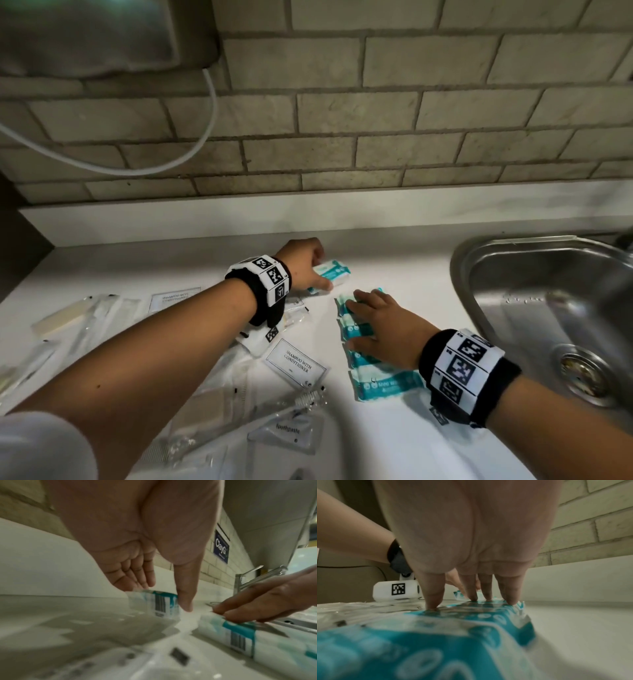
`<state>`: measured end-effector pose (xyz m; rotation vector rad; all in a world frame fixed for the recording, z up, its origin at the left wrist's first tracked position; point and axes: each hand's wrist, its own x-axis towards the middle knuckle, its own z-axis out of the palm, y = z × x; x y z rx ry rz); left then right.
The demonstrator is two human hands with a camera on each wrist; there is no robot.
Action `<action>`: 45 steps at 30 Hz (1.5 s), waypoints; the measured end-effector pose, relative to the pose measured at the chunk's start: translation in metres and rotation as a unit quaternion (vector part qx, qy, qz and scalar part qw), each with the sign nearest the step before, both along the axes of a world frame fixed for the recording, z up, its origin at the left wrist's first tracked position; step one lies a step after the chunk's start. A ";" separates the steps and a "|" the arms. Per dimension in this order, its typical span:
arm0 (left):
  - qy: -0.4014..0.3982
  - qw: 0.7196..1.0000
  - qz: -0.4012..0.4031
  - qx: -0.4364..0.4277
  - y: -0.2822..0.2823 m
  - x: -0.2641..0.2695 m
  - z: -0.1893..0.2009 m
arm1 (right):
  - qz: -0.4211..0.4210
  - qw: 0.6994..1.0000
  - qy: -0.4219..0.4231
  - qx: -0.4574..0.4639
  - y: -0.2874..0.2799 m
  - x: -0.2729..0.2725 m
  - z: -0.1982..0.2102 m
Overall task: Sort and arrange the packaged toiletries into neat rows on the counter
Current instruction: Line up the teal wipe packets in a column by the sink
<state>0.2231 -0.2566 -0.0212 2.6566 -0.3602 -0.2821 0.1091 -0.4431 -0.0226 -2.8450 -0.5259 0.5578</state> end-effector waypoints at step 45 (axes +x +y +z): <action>0.110 0.988 -0.110 -0.004 -0.041 -0.019 0.001 | 0.063 0.993 0.057 -0.086 -0.008 -0.037 0.021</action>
